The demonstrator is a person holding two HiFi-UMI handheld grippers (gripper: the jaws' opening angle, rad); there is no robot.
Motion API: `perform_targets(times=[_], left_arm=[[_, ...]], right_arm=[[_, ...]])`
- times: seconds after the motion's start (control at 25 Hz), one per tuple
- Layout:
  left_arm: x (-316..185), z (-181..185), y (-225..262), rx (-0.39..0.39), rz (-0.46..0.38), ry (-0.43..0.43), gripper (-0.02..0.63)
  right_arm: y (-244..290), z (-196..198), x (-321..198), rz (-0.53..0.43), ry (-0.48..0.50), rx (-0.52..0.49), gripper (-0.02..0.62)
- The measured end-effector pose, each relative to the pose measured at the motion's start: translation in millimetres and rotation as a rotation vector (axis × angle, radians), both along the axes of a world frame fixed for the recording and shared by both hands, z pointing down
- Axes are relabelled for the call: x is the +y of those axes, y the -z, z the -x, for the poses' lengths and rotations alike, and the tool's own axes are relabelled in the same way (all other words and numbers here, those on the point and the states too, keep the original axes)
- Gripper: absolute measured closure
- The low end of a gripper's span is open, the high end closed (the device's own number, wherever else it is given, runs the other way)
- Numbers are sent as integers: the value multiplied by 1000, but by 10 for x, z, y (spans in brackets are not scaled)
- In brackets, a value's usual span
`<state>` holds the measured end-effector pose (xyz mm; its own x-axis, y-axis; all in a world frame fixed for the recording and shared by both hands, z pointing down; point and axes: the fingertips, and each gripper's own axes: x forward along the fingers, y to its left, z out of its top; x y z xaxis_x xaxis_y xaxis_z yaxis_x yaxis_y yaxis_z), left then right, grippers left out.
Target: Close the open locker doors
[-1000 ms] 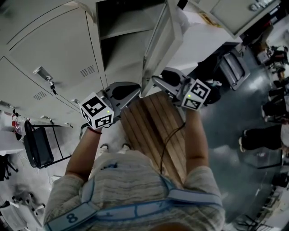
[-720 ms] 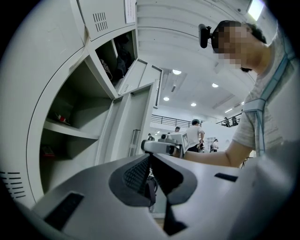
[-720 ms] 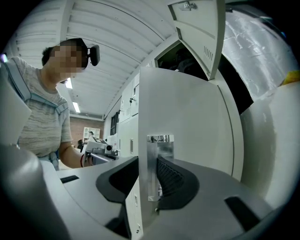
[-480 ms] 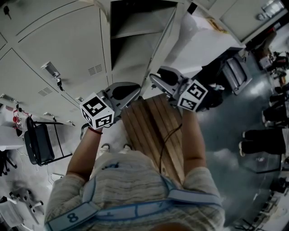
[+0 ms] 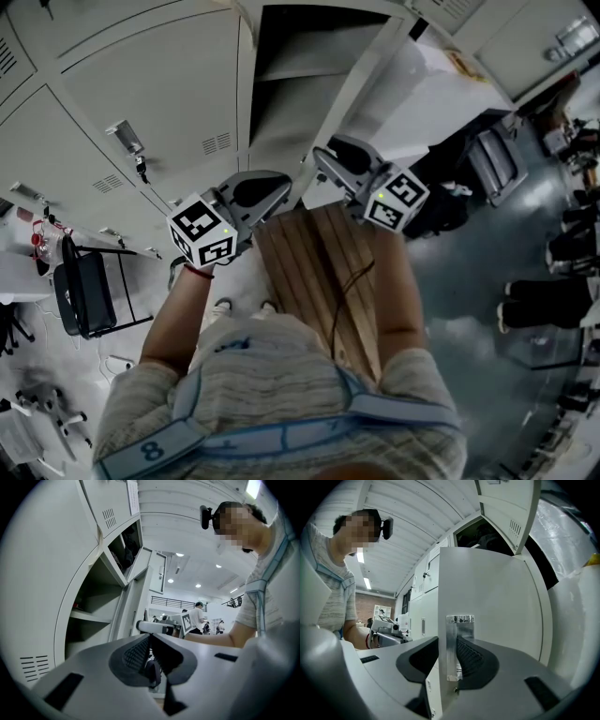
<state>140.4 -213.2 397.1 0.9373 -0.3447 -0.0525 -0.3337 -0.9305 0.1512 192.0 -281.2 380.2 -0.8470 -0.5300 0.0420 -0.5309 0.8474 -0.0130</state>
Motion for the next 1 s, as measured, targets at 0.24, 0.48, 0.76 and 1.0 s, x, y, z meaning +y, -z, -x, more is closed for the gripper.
perform_targets(times=[0.24, 0.48, 0.76, 1.0], left_arm=[[-14, 165, 3, 2, 3, 18, 601], [-54, 314, -1, 6, 5, 37, 601], [-102, 440, -12, 11, 11, 50, 601], [-147, 516, -16, 13, 9, 55, 601]], right_arm=[[7, 133, -91, 1, -32, -10, 480], [8, 257, -197, -6, -62, -3, 480], [7, 413, -330, -9, -99, -7, 480], [0, 530, -453, -10, -130, -13, 479]])
